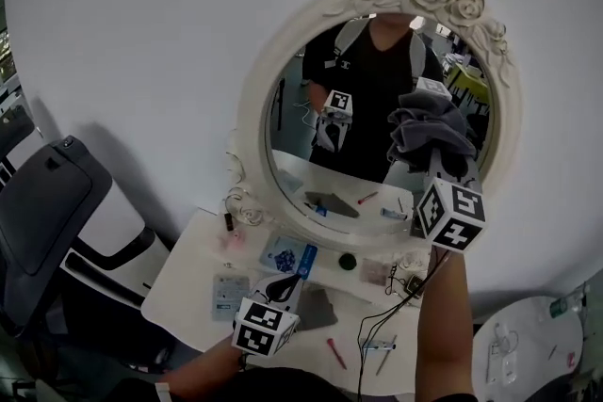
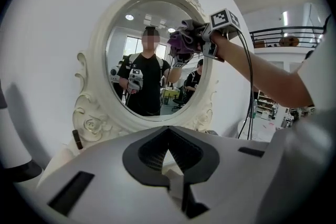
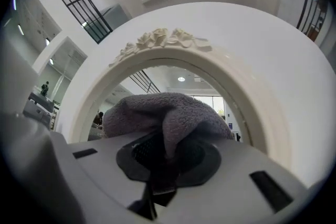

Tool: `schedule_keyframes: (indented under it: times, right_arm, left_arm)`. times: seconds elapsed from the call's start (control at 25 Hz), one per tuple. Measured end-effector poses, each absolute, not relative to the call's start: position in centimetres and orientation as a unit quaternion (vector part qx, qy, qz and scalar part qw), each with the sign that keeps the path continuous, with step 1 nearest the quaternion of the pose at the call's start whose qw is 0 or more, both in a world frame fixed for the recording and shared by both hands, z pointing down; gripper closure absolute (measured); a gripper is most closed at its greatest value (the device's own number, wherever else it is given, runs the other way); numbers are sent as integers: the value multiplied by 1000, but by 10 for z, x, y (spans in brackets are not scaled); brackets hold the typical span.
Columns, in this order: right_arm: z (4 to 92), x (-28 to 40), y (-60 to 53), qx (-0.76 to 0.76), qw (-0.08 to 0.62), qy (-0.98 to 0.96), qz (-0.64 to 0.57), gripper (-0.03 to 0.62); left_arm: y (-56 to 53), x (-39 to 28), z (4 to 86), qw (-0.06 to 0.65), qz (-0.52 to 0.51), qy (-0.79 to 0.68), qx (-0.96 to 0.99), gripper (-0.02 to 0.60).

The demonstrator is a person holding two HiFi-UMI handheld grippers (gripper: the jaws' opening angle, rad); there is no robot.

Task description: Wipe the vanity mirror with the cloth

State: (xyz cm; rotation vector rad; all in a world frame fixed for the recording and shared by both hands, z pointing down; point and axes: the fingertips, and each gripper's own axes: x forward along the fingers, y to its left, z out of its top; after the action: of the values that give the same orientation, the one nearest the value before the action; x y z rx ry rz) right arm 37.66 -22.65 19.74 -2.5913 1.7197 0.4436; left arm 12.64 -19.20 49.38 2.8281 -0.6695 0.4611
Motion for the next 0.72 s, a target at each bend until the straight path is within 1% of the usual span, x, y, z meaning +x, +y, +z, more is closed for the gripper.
schedule_keyframes:
  times: [0.12,0.2,0.28,0.32,0.4,0.52,0.72]
  right_arm:
    - [207,412,-198,-846,21,520,119,540]
    - [214,430,-182,-851,52,516,86,540]
    - [217,436,-175,-848,78,521,62,542]
    - [217,432,-175,-846,78,523,63,542]
    - [215,412,-183,-838,57,536,87,543]
    - [211,361,-208,-809,28,574,127,543]
    - [207,270,-262,-749,18,645,148,543]
  left_arm:
    - [-183,143,493,94,157,-208,961,575]
    - [-178,149,492,91,160,-200,962,575]
    - [-178,152,492,89,162,-198,963,575]
    - [-179,152,492,89,163,-199,962,575]
    - [-181,148,491,87,163,-206,961,575]
    - [-186,136,490,86,163,-225,957,575]
    - [-203,93,489,97,157,-280,942,575]
